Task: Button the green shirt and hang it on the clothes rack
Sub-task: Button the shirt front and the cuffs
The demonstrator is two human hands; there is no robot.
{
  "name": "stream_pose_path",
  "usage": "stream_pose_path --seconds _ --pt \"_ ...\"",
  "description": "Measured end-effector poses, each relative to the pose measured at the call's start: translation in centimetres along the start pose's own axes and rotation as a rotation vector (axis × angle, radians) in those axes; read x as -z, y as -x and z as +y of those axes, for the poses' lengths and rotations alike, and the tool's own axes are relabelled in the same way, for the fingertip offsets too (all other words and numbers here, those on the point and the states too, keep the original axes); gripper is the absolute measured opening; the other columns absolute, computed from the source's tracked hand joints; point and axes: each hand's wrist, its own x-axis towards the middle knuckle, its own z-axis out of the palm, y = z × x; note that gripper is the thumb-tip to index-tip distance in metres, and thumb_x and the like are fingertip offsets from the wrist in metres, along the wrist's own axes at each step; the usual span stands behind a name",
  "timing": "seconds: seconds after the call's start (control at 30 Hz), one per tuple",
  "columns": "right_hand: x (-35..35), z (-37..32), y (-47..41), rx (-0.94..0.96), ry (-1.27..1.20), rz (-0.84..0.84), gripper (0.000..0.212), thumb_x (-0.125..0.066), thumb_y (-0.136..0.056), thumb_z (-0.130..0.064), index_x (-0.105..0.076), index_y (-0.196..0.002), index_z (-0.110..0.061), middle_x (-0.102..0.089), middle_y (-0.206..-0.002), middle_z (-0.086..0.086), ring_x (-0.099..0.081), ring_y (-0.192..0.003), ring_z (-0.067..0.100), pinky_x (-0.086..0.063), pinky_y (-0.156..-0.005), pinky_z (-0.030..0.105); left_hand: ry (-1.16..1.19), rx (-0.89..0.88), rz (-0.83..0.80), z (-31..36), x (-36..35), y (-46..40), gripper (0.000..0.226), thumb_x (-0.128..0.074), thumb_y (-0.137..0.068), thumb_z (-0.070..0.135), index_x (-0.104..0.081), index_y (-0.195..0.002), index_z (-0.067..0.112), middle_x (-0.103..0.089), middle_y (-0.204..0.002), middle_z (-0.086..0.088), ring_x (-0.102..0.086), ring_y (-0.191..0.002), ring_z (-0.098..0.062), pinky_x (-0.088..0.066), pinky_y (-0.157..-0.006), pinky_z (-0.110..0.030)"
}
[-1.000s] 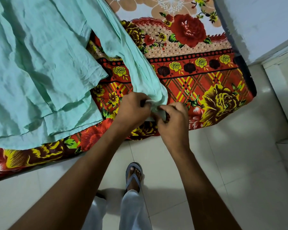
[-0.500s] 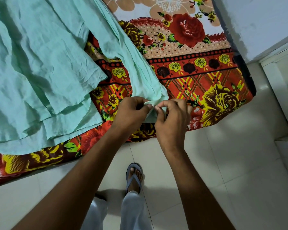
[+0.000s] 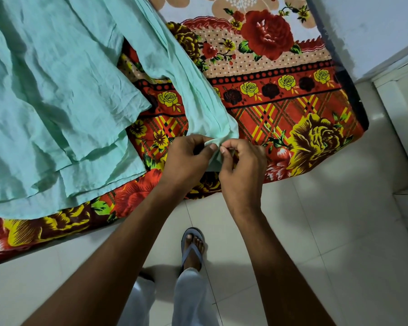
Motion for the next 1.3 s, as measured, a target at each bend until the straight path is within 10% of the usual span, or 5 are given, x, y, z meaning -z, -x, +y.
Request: stream_pose_path --seconds 0.1,0.23,0.73,1.13,1.3 --pt "0.0 0.1 -0.1 -0.007 -0.004 -0.009 0.011 -0.07 -0.092 -0.01 -0.069 -0.103 -0.013 -0.071 -0.102 -0.002 -0.049 -0.098 0.011 -0.05 -0.08 0.028 0.038 0.01 -0.095 0.3 0.7 0.1 0.019 -0.062 -0.095 0.002 -0.078 -0.103 0.008 -0.077 -0.093 -0.016 -0.073 -0.092 -0.034 -0.06 -0.083 -0.047" --pt "0.2 0.2 -0.2 -0.042 -0.027 -0.037 0.013 -0.07 -0.093 -0.011 -0.07 -0.105 -0.014 -0.063 -0.096 -0.013 -0.052 -0.099 0.012 -0.038 -0.073 0.006 0.064 0.033 -0.239 0.8 1.8 -0.2 0.035 -0.059 -0.088 -0.011 -0.08 -0.105 0.011 -0.08 -0.098 -0.002 -0.075 -0.096 -0.013 -0.058 -0.084 -0.023" --pt "0.2 1.6 -0.1 0.055 -0.176 -0.035 0.02 -0.072 -0.09 -0.008 -0.053 -0.095 -0.012 -0.066 -0.093 0.004 -0.066 -0.086 0.019 -0.058 -0.07 0.037 -0.125 -0.105 -0.064 -0.6 0.7 -1.2 0.014 -0.07 -0.092 0.003 -0.08 -0.1 0.007 -0.079 -0.092 -0.002 -0.076 -0.086 -0.012 -0.061 -0.077 -0.025" --pt "0.5 1.3 -0.9 0.146 -0.138 -0.07 0.022 -0.07 -0.087 0.001 -0.049 -0.087 -0.005 -0.056 -0.087 0.003 -0.05 -0.074 0.009 -0.038 -0.064 0.009 0.091 -0.044 0.068 -0.8 0.2 -0.3 0.027 -0.073 -0.091 0.004 -0.063 -0.115 0.008 -0.077 -0.092 -0.009 -0.075 -0.087 -0.029 -0.061 -0.081 -0.05" --pt "0.6 1.3 -0.7 0.161 -0.23 -0.098 0.019 -0.069 -0.094 -0.012 -0.053 -0.094 -0.003 -0.065 -0.084 0.005 -0.067 -0.078 0.014 -0.055 -0.064 0.03 0.05 -0.098 0.097 -1.0 0.0 0.0 0.032 -0.072 -0.09 0.001 -0.059 -0.117 0.01 -0.076 -0.09 -0.006 -0.074 -0.078 -0.016 -0.054 -0.064 -0.025"
